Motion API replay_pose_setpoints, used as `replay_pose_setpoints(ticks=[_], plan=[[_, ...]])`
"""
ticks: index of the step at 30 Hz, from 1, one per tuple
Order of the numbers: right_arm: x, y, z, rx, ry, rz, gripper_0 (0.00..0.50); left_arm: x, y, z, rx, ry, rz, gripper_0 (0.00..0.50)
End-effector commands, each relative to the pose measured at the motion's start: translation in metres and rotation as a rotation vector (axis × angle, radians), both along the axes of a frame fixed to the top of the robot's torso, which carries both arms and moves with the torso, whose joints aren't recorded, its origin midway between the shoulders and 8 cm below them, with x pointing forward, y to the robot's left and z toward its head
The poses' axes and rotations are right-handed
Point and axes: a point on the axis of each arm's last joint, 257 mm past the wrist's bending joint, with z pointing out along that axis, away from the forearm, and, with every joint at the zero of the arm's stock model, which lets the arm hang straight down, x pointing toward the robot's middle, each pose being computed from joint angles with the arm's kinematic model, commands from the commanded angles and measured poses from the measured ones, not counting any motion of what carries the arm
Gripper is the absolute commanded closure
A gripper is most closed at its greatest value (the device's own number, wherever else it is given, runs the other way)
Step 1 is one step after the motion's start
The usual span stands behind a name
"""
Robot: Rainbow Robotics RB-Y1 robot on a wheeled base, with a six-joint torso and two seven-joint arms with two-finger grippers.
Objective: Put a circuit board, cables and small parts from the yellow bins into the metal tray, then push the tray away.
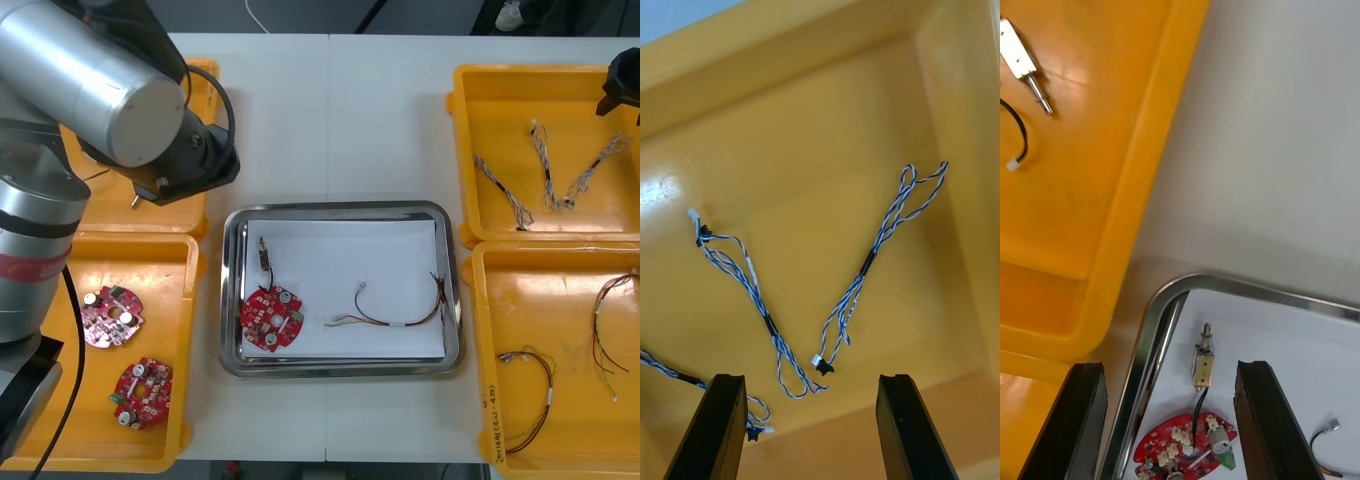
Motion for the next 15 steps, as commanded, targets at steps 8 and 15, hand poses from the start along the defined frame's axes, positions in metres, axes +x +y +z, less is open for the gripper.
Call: replay_pose_setpoints(ticks=[8, 15], plan=[[0.025, -0.005, 0.033, 0.036, -0.070, -0.068, 0.000, 0.025, 0.083, 0.057, -0.130, -0.085, 0.252, 0.000], [0.032, -0.011, 0.023, 0.051, -0.086, -0.105, 0.000, 0.033, 0.140, 0.047, -0.108, -0.020, 0.373, 0.000]])
